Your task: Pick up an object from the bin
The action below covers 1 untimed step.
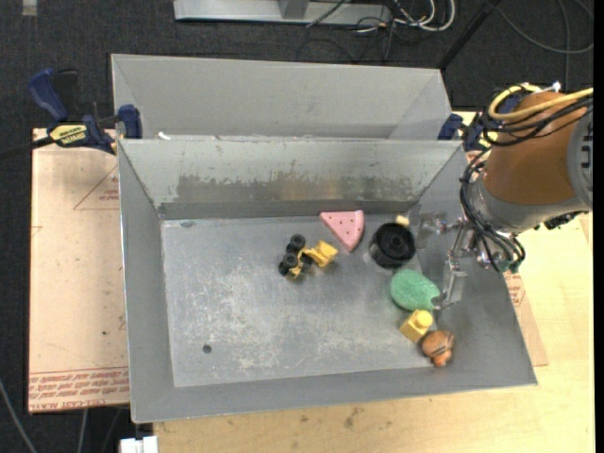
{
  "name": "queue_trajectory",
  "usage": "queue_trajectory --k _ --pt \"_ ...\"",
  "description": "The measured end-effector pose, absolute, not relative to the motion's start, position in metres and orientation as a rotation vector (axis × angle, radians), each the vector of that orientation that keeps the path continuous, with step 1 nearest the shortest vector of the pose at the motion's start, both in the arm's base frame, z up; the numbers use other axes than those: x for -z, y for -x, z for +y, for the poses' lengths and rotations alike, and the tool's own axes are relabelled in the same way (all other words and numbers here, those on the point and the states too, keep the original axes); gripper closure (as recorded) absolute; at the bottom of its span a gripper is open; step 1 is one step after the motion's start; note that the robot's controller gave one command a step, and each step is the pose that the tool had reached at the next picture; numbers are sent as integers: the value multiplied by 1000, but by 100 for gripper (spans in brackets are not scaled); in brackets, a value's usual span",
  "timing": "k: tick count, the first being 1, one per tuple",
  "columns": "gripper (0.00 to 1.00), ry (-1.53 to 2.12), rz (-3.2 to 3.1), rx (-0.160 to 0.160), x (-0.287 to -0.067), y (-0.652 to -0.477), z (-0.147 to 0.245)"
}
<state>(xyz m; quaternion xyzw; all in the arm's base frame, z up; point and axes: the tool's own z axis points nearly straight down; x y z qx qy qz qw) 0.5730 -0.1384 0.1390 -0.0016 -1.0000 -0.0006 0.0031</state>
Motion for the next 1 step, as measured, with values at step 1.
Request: queue_trajectory --k 1 --pt "0 1 -3143 0 -144 -575 -138"
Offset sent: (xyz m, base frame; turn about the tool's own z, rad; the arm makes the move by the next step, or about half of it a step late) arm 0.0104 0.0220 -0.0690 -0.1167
